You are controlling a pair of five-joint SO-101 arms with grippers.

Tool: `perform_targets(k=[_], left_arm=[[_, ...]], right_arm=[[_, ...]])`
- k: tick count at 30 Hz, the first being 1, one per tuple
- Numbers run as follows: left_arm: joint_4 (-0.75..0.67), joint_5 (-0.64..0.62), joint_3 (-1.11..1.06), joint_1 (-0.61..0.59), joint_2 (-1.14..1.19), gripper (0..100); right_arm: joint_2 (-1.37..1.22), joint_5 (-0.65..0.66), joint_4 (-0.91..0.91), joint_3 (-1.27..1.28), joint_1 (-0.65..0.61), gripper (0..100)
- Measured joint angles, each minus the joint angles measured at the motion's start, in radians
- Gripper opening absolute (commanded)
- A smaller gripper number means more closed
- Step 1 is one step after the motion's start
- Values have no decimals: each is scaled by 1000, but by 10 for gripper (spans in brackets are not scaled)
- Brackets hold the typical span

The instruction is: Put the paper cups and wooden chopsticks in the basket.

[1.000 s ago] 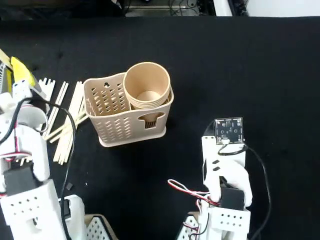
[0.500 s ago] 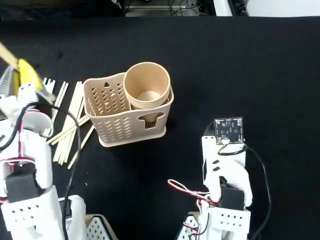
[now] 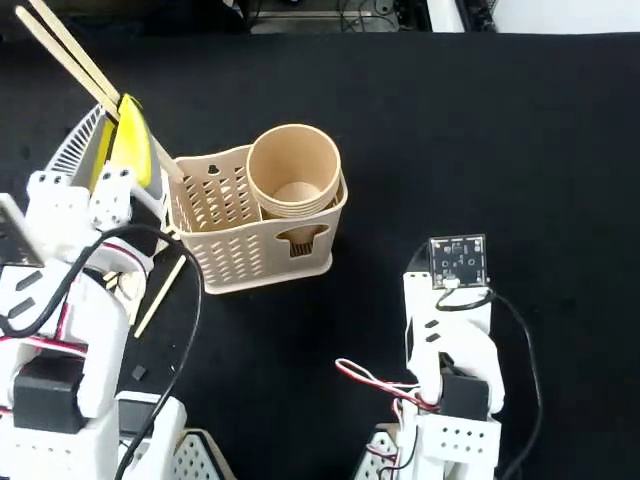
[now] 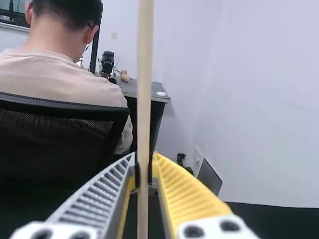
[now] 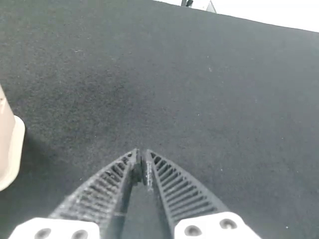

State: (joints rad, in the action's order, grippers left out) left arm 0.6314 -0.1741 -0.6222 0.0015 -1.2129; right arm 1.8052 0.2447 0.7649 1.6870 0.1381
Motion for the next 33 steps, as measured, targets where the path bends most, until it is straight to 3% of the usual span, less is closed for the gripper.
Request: perform_targets(k=[15,20,27,33], left_arm=[[-140,0,-301,48,3,34],[-190,0,-394,52,5,200],[-23,-141,-354,40,3,248],[140,-147,-226,14,3,248]], right_arm=[[0,0,0,0,0,21],[0,0,0,0,0,21],[0,0,0,0,0,21],[0,0,0,0,0,21]])
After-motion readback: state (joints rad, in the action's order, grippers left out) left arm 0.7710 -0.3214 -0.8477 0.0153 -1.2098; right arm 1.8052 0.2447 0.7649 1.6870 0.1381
